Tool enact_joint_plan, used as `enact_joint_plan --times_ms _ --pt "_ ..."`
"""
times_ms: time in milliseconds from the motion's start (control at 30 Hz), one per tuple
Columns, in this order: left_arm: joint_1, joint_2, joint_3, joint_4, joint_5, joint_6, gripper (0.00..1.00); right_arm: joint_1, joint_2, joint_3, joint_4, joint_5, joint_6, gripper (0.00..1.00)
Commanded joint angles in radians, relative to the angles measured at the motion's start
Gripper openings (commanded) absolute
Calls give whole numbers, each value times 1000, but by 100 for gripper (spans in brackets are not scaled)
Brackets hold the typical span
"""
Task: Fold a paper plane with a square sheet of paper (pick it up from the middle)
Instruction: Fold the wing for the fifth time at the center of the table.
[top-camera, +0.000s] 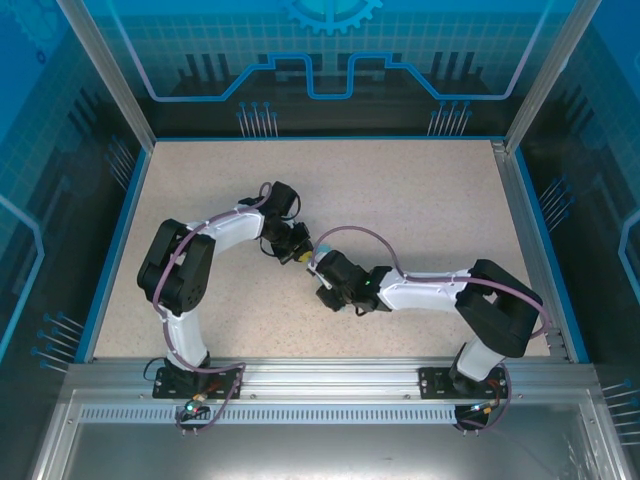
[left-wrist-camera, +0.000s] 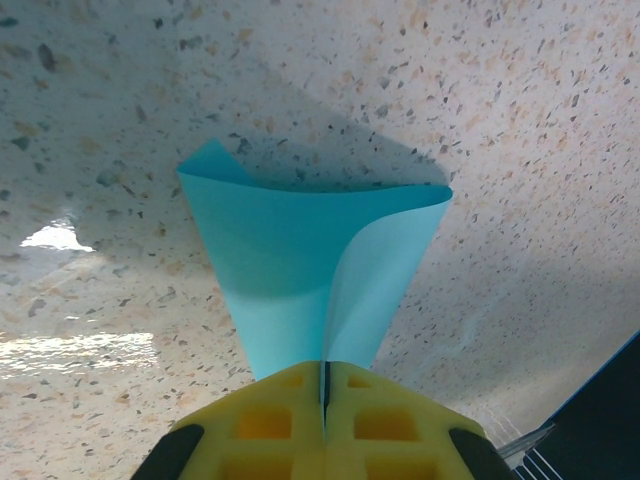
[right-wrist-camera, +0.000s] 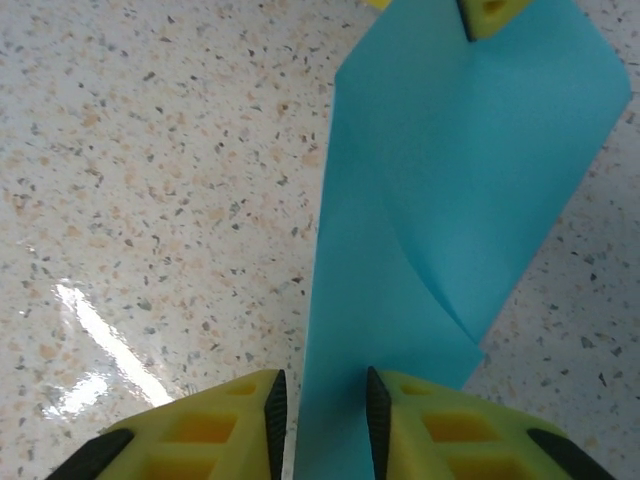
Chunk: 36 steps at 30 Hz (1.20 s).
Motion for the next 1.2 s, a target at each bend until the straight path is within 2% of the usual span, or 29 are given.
enact_joint_plan --times_ms 0,333,500,567,633,833,967,1167 --pt "-2 0 25 -26 29 8 0 15 12 12 -16 42 -1 26" --pt "-1 -1 25 -26 34 7 0 16 20 15 -15 57 13 18" --pt "-1 -7 23 -26 31 10 1 10 26 20 -20 49 21 8" --pt "-1 -20 18 -28 20 11 5 1 24 20 -17 27 27 4" --pt "-2 -41 11 -27 1 13 16 -20 14 7 3 -23 31 2" --pt "6 -144 -32 -35 -113 7 42 -149 -20 -70 128 -331 73 1" --pt "6 -221 -64 -28 -177 5 49 -222 -23 -112 206 -482 106 1" --pt "6 -269 -101 -3 -185 13 49 -293 6 -140 274 -612 149 1"
